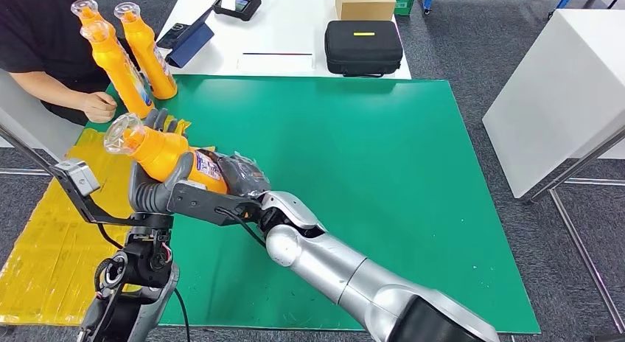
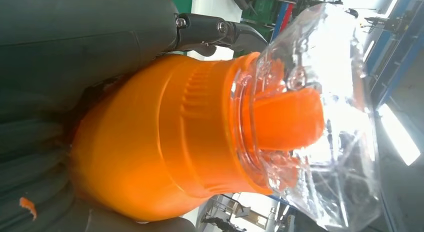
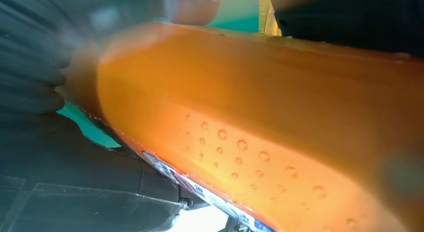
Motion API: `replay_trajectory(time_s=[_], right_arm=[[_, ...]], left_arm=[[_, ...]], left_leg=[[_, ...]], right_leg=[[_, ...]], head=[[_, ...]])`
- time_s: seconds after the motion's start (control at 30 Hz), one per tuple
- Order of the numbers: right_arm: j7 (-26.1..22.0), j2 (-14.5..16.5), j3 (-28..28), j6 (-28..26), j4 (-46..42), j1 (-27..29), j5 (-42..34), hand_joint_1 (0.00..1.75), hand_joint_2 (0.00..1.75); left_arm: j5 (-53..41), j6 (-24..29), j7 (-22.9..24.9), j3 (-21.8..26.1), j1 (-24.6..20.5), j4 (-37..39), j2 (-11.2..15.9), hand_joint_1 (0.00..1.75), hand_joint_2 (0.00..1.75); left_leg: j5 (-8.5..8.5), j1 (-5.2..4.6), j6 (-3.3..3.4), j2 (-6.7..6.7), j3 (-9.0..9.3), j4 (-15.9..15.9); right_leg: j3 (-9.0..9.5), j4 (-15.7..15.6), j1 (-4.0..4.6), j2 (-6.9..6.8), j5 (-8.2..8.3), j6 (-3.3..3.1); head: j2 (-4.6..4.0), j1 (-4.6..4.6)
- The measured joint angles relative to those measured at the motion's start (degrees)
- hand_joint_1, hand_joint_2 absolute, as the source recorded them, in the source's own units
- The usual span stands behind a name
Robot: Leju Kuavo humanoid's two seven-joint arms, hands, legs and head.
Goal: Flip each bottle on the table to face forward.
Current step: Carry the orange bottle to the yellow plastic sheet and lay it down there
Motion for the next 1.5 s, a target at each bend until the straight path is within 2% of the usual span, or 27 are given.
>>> replay_trajectory(time_s=[0.1,0.23,0.27,0.97,1.0,1.03,1.1,1.13,1.17,1.3,1.4,1.5], right_arm=[[0.1,0.0,0.5,-0.3,0.2,-0.2,0.4,1.75,1.75],[0.9,0.0,1.5,-1.4,0.2,-0.2,0.8,1.75,1.75],[1.1,0.0,1.7,-1.7,0.2,-0.1,0.8,1.75,1.75],[-0.1,0.3,-4.0,-2.4,-0.5,2.7,7.7,1.75,1.75],[-0.3,0.3,-4.2,-2.4,-0.5,2.8,7.8,1.58,1.75],[-0.4,0.3,-4.5,-2.5,-0.5,2.9,7.9,1.15,1.75],[-0.7,0.3,-4.9,-2.8,-0.7,3.3,8.0,0.27,0.87],[-0.9,0.3,-5.2,-3.1,-0.8,3.5,7.8,0.00,0.44],[-1.2,0.3,-5.6,-3.5,-1.0,3.9,7.6,0.00,0.00],[-3.4,-0.1,-8.4,-6.2,-2.5,5.1,4.8,0.00,0.00],[-4.8,-1.0,-11.2,-7.2,-4.2,6.0,3.2,0.00,0.00],[-5.6,-2.5,-13.8,-7.6,-6.9,7.3,2.1,0.00,0.00]], left_arm=[[0.2,0.0,0.2,0.0,0.1,0.1,0.0,0.00,1.75],[0.9,-0.2,0.8,0.0,0.1,0.5,0.0,1.71,1.75],[0.8,-0.3,1.0,0.0,0.0,0.6,0.0,1.75,1.75],[-2.3,-1.1,1.4,-0.6,-0.8,1.6,-0.2,1.75,1.75],[-2.3,-1.1,1.4,-0.6,-0.8,1.6,-0.3,1.75,1.75],[-2.4,-1.1,1.4,-0.6,-0.8,1.6,-0.3,1.75,1.75],[-2.7,-1.1,1.2,-0.6,-0.8,1.5,-0.3,1.75,1.75],[-3.0,-1.1,1.1,-0.6,-0.8,1.5,-0.3,1.75,1.75],[-3.5,-1.0,0.9,-0.6,-0.7,1.4,-0.3,1.75,1.75],[-8.9,2.9,-0.6,-0.1,-0.5,0.1,-0.4,1.75,1.75],[-17.6,9.5,-2.2,2.5,-0.4,-0.7,-0.3,1.75,1.75],[-28.8,17.8,-3.6,7.1,-0.6,-0.1,0.2,1.75,1.75]], left_leg=[[0.00,0.00,0.00,0.00,0.00,0.0],[0.00,0.00,0.00,0.00,0.00,0.0],[0.00,0.00,0.00,0.00,0.00,0.0],[0.00,0.00,0.00,0.01,-0.01,0.0],[0.00,0.00,0.00,0.01,-0.01,0.0],[0.00,0.00,0.00,0.01,-0.01,0.0],[0.00,0.00,0.00,0.00,-0.01,0.0],[0.00,0.00,0.00,0.00,-0.02,0.0],[0.00,0.00,0.00,0.00,-0.02,0.0],[0.00,0.00,0.00,-0.01,-0.07,0.0],[0.00,0.00,0.00,-0.01,-0.07,0.0],[0.00,0.01,0.00,-0.01,-0.06,0.0]], right_leg=[[0.00,0.0,0.00,0.00,0.00,0.00],[-0.01,0.0,0.00,0.00,0.00,0.00],[-0.02,0.0,0.00,0.00,0.00,0.00],[-0.02,0.0,0.00,0.01,0.00,0.00],[-0.02,0.0,0.00,0.01,0.00,0.00],[-0.01,0.0,0.00,0.01,0.00,0.00],[-0.01,0.0,0.00,0.01,0.00,0.00],[-0.01,0.0,0.00,0.00,0.00,0.00],[-0.01,0.0,0.00,0.00,0.00,0.00],[-0.02,0.0,0.00,0.00,0.00,0.00],[-0.01,0.0,0.00,0.00,0.01,0.00],[-0.02,0.0,0.01,-0.01,0.00,0.00]], head=[[0.00,0.01],[0.00,0.00],[0.00,0.00],[0.00,0.01],[0.00,0.00],[0.00,0.01],[0.00,0.00],[0.00,0.01],[0.00,0.01],[0.00,0.01],[0.00,0.01],[0.00,0.01]])
